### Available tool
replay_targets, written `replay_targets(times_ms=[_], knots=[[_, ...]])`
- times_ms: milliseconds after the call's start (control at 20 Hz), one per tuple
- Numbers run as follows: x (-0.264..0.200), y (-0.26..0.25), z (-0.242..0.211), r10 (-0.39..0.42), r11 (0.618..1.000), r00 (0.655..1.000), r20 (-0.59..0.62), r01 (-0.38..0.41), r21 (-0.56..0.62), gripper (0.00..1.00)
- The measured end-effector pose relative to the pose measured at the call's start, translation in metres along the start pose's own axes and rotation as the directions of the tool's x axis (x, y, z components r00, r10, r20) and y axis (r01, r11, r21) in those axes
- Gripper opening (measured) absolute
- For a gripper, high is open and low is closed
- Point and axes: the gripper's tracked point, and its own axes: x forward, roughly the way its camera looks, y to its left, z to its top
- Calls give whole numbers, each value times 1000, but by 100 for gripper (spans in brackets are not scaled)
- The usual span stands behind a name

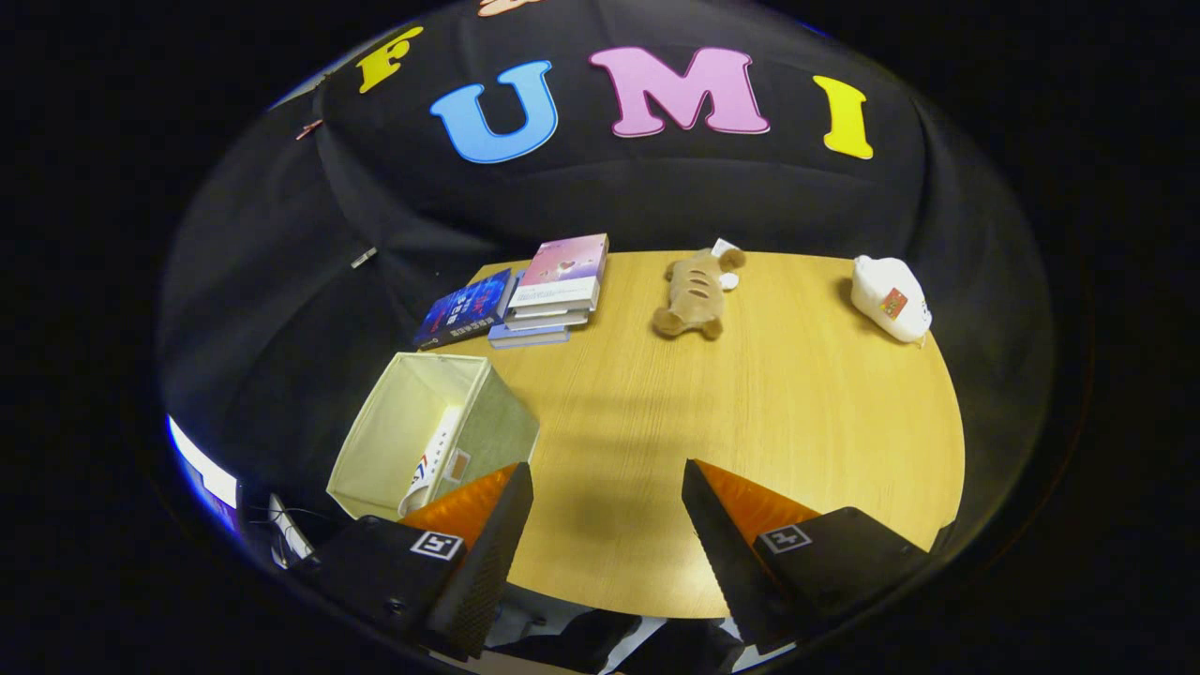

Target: Open the storage box then place both shoes into the box .Put the left shoe in first, then the right shoe, with the right side of both shoes facing outward in a uniform manner.

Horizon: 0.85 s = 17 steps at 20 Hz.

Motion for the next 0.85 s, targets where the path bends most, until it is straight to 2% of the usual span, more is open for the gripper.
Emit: replay_targets(times_ms=[200, 350, 700, 850], knots=[[-22, -20, 21, -13, 1000, 988, 153, 12, 9, 98], [-45, -37, 40, -43, 999, 961, 273, 49, -16, 98], [-96, -64, 71, -110, 988, 874, 472, 150, -46, 98], [-122, -70, 88, -138, 978, 821, 554, 200, -53, 98]])
